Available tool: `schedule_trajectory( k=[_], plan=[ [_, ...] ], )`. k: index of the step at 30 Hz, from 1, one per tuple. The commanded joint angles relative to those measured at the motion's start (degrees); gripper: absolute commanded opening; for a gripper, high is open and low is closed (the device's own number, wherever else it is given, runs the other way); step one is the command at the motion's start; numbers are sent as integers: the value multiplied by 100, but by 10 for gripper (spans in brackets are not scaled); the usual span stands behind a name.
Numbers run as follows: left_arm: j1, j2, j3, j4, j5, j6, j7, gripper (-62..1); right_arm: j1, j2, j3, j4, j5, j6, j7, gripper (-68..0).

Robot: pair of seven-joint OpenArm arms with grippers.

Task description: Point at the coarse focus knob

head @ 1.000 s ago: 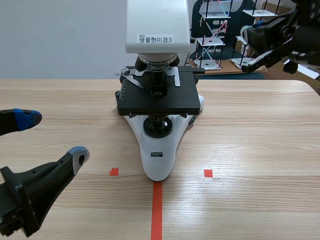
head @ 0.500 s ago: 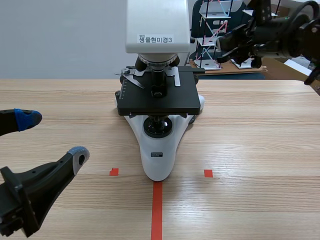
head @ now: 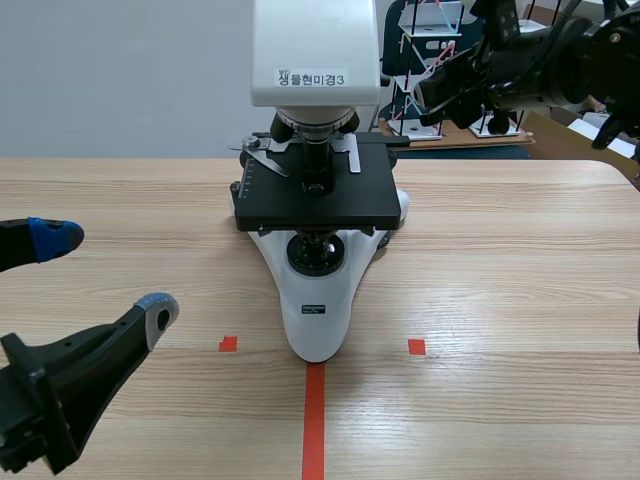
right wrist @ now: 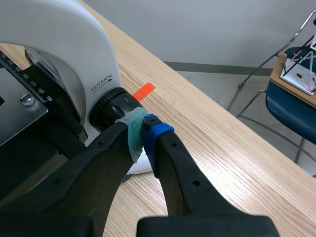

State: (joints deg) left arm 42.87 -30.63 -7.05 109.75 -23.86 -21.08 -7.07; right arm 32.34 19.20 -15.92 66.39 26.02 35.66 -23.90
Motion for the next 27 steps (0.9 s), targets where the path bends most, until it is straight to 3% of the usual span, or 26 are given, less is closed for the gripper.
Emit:
schedule_trajectory(
  k=[1,15,19,27],
  plan=[
    [11,-2,-15,76,-39,-2,-79,14,101,48,11,153,61,0,68,-677],
    [11,-2,-15,76,-39,-2,-79,14,101,48,11,153,61,2,66,-677],
    [11,-2,-15,76,-39,-2,-79,14,98,48,11,153,59,240,63,-677],
    [11,-2,-15,76,-39,-2,-79,14,98,48,11,153,59,251,66,-677]
  ],
)
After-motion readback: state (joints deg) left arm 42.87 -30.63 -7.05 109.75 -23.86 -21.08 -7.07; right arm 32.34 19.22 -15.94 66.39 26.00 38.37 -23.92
